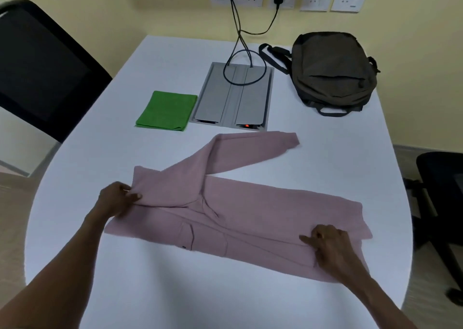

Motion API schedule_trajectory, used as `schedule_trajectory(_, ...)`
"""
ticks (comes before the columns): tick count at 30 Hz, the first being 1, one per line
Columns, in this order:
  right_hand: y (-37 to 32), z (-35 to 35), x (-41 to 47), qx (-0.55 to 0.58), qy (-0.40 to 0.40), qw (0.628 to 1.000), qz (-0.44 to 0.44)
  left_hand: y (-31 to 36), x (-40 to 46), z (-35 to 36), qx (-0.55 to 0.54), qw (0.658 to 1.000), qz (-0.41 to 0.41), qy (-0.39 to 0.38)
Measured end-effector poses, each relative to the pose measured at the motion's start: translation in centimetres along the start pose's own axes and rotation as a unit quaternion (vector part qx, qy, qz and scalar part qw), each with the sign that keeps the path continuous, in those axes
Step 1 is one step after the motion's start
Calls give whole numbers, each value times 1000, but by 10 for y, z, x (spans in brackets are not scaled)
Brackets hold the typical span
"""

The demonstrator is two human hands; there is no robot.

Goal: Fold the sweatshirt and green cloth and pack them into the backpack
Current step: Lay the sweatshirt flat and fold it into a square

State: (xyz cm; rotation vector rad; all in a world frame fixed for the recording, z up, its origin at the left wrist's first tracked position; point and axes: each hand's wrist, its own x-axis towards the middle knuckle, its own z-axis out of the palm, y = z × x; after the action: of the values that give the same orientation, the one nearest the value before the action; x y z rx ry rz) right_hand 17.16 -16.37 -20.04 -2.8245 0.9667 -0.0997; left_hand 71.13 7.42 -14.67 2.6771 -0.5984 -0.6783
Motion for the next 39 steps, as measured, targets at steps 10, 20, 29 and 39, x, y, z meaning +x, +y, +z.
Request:
schedule_trajectory(10,-70,-18,55,33,-91,995,21,83,-47,48,-27,983,115,143)
schedule_trajectory(20,-98,-4,81,132,-106,985,33,108,-90,129,111,977,180,-14)
schedule_trajectory(29,-144,-36,230,415,-145,881,174,114,-106,131,21,958,204,199)
schedule_trajectory(39,-204,-25,319,651,-210,641,348,95,-131,142,-58,950,193,237)
